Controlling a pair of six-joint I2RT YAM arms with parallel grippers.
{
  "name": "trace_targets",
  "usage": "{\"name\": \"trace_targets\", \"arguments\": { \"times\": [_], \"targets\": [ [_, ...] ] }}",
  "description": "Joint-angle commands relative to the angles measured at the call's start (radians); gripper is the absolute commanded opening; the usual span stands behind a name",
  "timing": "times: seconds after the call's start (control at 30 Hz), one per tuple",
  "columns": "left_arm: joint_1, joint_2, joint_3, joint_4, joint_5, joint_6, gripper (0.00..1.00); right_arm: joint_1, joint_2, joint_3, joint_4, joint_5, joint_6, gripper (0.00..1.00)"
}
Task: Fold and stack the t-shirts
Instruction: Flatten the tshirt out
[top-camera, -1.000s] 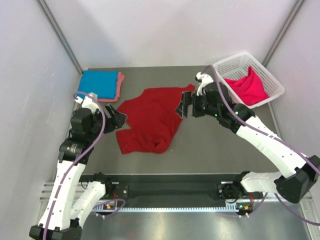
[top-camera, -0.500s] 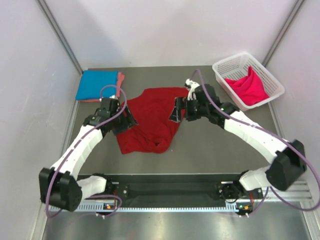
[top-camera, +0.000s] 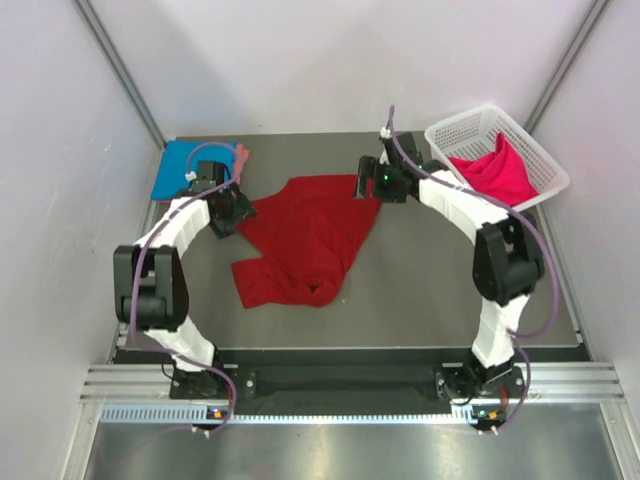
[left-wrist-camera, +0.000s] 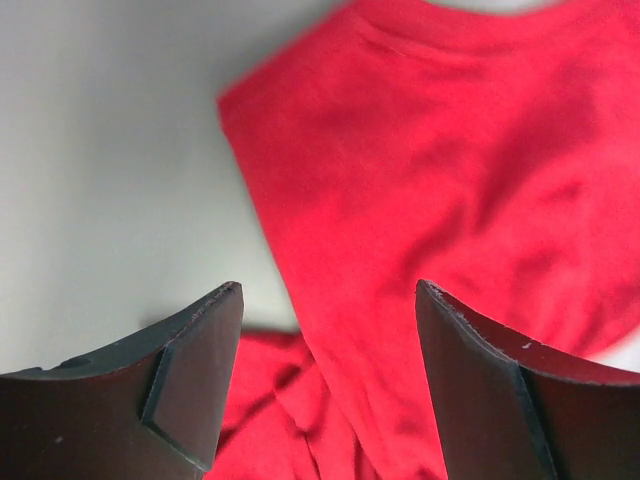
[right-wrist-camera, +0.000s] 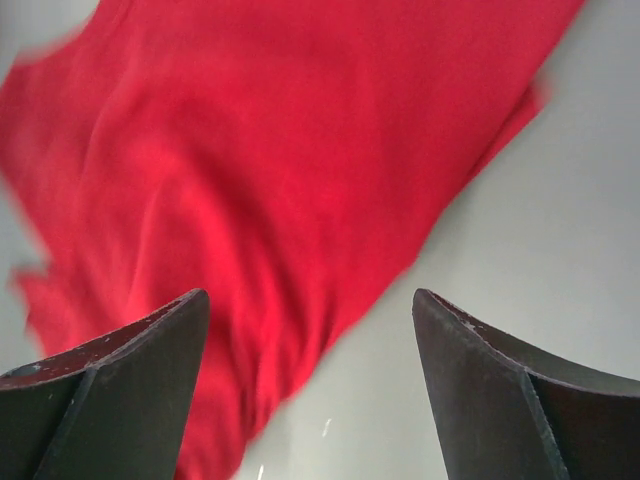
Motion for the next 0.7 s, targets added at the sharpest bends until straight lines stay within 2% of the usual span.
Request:
{"name": "trace_targets", "arguments": {
  "times": [0.0, 0.17, 0.27, 0.5, 0.63, 0.67],
  "targets": [
    [0.028, 0.080, 0.061, 0.037, -0.005, -0.008, 0.74, -0.050, 0.107, 0.167, 0.004, 0.077, -0.025, 0.83],
    [0.041, 0.200, 0.141, 0.031, 0.031, -0.006, 0.73, -0.110, 0.314, 0.416, -0.063, 0.060, -0.060, 0.82],
    [0.042, 0.245, 0.156, 0.046, 0.051, -0.011, 0.72, -0.130, 0.394, 0.505, -0.088, 0.063, -0.106, 0.81],
    [0.044, 0.326, 0.200, 0.063, 0.070, -0.020, 0.66, -0.179, 0.472, 0.562, -0.102, 0.049, -0.124, 0.78],
    [0.044, 0.350, 0.207, 0.072, 0.076, -0.021, 0.57, -0.181, 0.521, 0.594, -0.092, -0.019, -0.144, 0.76],
    [0.042, 0.355, 0.208, 0.072, 0.076, -0.021, 0.52, -0.181, 0.544, 0.611, -0.088, -0.032, -0.144, 0.75]
  ]
}}
